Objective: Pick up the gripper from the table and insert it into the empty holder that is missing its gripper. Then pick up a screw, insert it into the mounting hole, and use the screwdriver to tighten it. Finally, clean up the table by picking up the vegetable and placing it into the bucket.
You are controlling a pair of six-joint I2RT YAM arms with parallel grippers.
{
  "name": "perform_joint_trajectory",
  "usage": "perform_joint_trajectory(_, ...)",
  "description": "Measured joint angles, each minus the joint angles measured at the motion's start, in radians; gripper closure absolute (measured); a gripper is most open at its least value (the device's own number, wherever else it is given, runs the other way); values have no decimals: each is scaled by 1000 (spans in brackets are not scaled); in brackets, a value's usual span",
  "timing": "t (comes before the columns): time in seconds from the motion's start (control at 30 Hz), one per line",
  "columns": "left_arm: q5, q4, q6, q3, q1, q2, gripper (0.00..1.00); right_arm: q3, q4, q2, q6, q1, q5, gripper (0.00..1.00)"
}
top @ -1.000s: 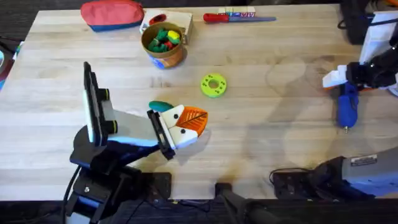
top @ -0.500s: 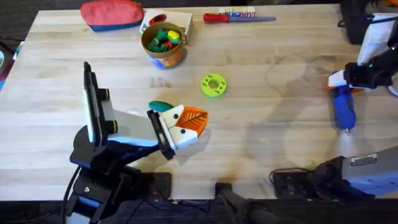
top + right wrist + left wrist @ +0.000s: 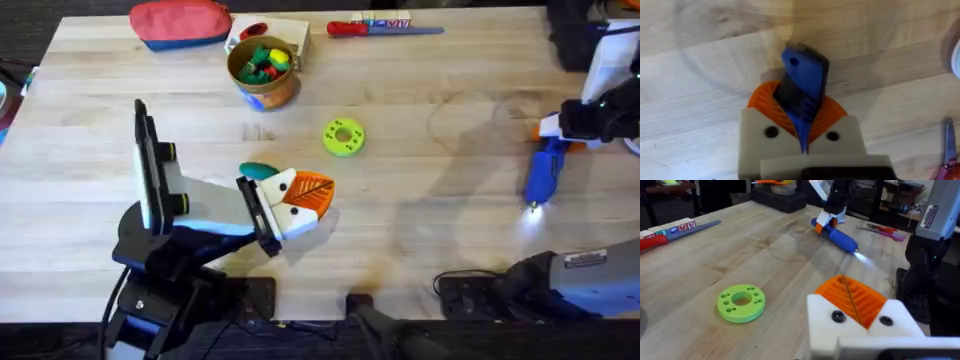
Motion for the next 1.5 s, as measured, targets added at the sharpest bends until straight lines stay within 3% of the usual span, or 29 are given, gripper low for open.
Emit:
perform_joint_trajectory(0.27, 0, 0, 0, 0, 0, 0, 996, 2, 6, -167, 121, 2, 0, 994)
perform_joint_trajectory(0.43, 0, 0, 0, 0, 0, 0, 996, 2, 13, -335, 168, 23, -6, 994)
perform_joint_trajectory(0.7, 0, 0, 0, 0, 0, 0, 996, -24, 63, -626, 220, 94, -162, 995)
perform_joint_trajectory(0.9, 0, 0, 0, 0, 0, 0, 996, -168, 195, -819, 252, 288, -280, 995)
perform_joint_trajectory(1.1, 0, 0, 0, 0, 0, 0, 996, -295, 437, -955, 324, 528, -341, 995)
perform_joint_trajectory(1.33, 0, 0, 0, 0, 0, 0, 996, -352, 698, -937, 385, 852, -432, 995)
perform_joint_trajectory(1.5, 0, 0, 0, 0, 0, 0, 996, -357, 894, -885, 397, 1029, -460, 995)
